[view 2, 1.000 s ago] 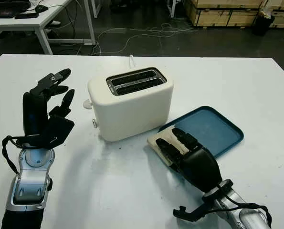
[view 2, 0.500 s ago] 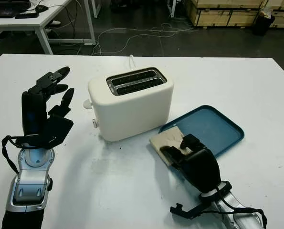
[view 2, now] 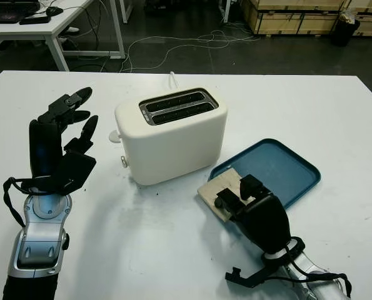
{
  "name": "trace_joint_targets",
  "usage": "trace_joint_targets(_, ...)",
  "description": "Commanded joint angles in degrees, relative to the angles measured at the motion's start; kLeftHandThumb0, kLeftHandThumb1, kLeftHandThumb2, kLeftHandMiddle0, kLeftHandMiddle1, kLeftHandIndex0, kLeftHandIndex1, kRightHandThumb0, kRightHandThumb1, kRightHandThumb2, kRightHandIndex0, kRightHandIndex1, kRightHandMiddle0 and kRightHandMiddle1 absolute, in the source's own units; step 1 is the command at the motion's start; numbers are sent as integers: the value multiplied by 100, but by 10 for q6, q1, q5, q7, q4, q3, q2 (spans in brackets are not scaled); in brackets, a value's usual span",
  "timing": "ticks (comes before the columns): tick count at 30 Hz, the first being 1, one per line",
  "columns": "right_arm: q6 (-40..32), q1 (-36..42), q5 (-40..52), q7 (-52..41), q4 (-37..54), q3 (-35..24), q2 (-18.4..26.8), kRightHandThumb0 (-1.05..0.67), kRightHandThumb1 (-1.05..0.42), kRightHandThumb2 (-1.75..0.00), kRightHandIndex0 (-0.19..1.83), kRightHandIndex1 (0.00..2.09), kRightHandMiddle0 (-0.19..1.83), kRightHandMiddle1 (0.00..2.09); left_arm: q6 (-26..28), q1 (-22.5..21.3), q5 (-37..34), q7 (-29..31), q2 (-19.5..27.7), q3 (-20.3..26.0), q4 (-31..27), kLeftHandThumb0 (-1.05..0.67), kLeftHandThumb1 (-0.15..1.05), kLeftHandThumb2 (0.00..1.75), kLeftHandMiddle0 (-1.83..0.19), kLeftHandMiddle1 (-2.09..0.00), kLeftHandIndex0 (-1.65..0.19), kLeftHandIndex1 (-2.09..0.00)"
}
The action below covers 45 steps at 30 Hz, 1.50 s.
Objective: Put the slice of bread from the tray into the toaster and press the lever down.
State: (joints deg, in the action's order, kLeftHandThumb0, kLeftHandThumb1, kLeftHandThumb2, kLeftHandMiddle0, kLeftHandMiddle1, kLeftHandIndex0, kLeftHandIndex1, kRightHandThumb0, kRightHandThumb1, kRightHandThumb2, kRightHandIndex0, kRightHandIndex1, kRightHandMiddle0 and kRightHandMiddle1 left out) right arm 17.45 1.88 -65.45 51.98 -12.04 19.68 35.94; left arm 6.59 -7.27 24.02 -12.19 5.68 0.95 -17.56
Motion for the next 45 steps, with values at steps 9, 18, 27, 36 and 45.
trace_joint_targets(9,19,-47,14,36,11,-29,28,-28,-85,-1,84,138,96,77,-3,-5,-4,4,1,-2,3,-33,92,34,-52,-77,-70,-5)
trace_joint_targets(18,96,-65,131,-55,51,-90,67,-25,-85,0,88,110,115,9,-3,-5,4,1,3,-5,6,-34,92,34,-52,-79,-70,-5)
trace_joint_targets(27,137,-96,578,-467,90,-183,135,-19,-92,-5,73,134,109,1,10,-2,4,5,1,-3,-3,-34,92,35,-51,-76,-69,-4)
trace_joint_targets(36,-21,-266,747,-796,39,-237,194,-31,-92,-14,94,77,110,1,0,0,2,2,2,-2,-1,-32,92,33,-52,-74,-70,-4)
trace_joint_targets(45,-84,-537,683,-976,-133,-172,175,-41,-92,-10,100,84,120,2,3,4,-1,4,2,0,-5,-32,92,32,-51,-74,-69,-3)
